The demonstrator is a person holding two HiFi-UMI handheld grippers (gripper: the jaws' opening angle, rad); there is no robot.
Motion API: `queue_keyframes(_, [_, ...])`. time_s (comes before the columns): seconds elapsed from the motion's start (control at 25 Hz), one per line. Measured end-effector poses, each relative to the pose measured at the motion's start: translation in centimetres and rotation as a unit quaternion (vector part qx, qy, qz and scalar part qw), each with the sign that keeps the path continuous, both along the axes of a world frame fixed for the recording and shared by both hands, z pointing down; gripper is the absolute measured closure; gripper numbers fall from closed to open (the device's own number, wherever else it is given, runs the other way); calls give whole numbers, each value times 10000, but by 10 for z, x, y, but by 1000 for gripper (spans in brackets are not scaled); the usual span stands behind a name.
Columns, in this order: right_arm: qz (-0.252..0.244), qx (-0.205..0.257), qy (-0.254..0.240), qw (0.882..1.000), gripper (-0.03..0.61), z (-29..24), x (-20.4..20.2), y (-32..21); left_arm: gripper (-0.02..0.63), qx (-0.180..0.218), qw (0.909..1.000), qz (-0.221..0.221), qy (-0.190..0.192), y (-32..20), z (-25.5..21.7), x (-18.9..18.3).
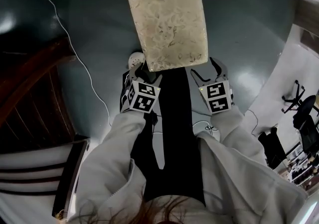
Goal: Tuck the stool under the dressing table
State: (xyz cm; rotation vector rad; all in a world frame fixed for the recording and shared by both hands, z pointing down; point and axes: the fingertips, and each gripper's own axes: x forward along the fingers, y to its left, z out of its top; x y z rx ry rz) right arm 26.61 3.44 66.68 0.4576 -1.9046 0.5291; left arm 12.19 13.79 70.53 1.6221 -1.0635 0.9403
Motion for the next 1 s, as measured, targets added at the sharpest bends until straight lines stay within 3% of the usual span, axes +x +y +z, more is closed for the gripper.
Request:
queue_keyframes(0.28, [-61,-110,172,9998,170,34,10,8,302,-144,9995,143,-251,7,32,-1])
queue_keyframes(0.52, [92,-90,105,9999,210,42,12,-1,304,43,9959,695,-578,-2,35,5])
queue_keyframes(1.0, [238,-113,200,9995,224,41,12,-3,304,-11,9961,665,-579,-7,34,5])
